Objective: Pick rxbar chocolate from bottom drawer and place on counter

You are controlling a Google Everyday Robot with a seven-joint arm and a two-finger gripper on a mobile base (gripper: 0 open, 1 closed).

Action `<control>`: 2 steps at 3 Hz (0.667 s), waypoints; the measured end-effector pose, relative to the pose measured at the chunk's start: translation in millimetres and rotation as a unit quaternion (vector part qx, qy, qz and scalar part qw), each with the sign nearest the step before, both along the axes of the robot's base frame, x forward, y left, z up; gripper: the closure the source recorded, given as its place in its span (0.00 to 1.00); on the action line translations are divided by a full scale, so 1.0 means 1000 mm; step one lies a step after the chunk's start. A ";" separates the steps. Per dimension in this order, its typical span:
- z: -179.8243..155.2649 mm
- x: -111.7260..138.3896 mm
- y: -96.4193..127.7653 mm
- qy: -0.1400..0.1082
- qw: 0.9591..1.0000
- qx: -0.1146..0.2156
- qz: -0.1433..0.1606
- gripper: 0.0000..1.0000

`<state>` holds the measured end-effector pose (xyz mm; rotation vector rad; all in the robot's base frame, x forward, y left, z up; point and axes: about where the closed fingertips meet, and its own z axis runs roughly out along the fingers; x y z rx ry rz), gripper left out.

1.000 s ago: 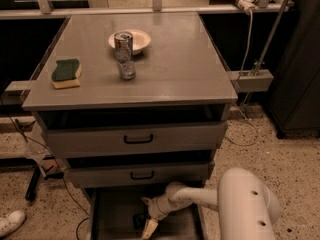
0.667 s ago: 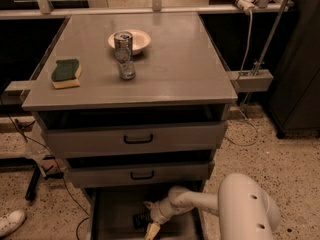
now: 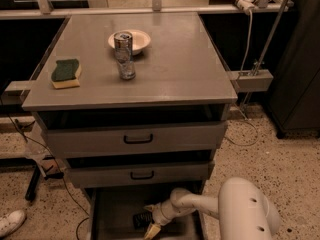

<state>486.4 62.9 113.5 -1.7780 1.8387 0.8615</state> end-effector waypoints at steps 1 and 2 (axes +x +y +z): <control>0.000 0.000 0.000 0.000 1.000 0.000 0.000 0.43; 0.000 0.000 0.000 0.000 1.000 0.000 0.000 0.64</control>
Offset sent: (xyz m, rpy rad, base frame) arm 0.0000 0.0000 0.0000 0.0000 0.0000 0.0000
